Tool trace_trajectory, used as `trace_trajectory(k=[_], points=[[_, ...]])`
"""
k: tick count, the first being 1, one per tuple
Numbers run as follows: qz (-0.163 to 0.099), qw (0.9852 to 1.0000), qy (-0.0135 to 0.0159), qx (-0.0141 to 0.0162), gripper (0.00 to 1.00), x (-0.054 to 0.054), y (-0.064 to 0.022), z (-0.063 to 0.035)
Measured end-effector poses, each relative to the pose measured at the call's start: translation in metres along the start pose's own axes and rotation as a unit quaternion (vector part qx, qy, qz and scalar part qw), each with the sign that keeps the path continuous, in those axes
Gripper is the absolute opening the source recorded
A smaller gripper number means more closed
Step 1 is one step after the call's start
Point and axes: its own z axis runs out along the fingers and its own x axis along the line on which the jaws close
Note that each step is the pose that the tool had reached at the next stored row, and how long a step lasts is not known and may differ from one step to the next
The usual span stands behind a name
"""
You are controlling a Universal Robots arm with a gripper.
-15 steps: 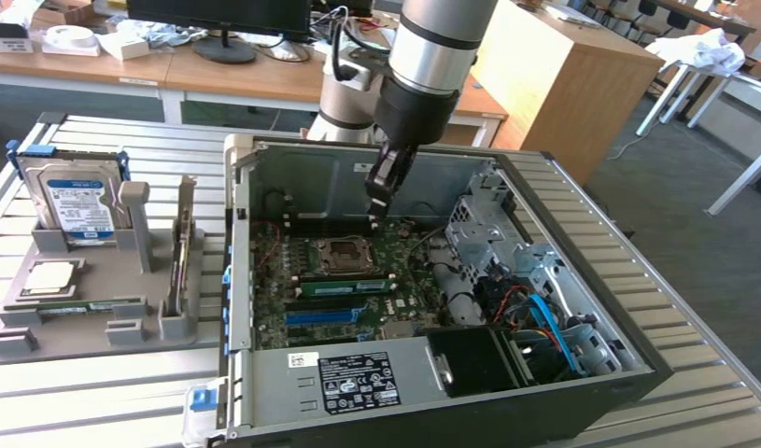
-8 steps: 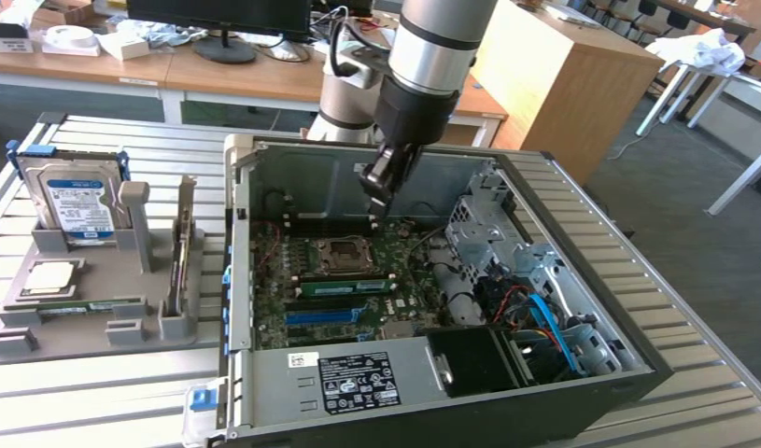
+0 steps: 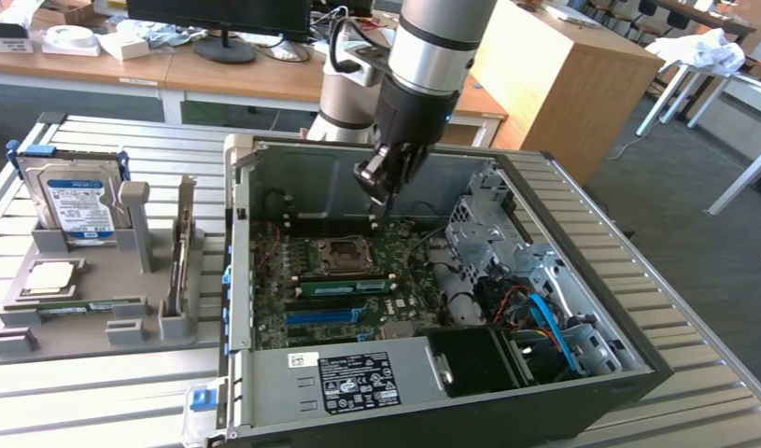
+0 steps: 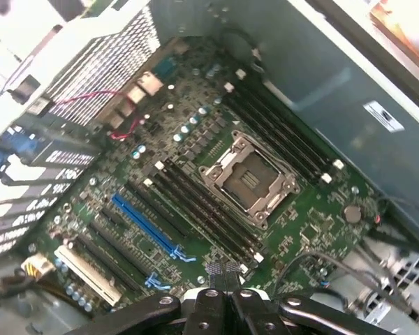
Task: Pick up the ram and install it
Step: 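Press down the ram until it locks into place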
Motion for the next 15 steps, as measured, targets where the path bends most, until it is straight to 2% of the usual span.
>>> trace_trajectory(k=[5,9,14,15], points=[[0.045,0.999,-0.0019,0.0012,0.1,0.0001,0.0,0.0004],[0.082,0.9967,-0.0034,0.0022,0.1,0.0,0.0,0.0007],[0.127,0.9919,-0.0053,0.0034,0.1,0.0001,0.0,0.0011],[0.145,0.9895,-0.0061,0.0038,0.1,0.0,-0.0001,0.0014]])
